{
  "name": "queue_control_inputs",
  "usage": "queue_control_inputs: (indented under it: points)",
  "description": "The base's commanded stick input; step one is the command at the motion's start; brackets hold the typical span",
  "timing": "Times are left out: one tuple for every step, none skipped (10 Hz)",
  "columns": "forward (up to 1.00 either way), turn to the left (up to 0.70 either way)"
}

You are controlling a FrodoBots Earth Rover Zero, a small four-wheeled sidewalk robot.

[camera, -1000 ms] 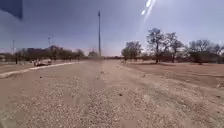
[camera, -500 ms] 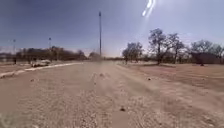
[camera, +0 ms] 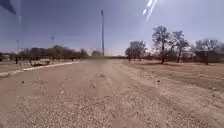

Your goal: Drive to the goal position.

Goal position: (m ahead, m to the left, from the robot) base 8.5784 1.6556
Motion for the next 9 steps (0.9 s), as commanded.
queue_control_inputs:
  points:
    - [1.0,0.27]
    - [1.0,0.27]
    - [1.0,0.18]
    - [1.0,0.06]
    - [1.0,0.0]
    - [1.0,0.0]
    - [1.0,0.0]
    - [1.0,0.0]
    - [1.0,0.0]
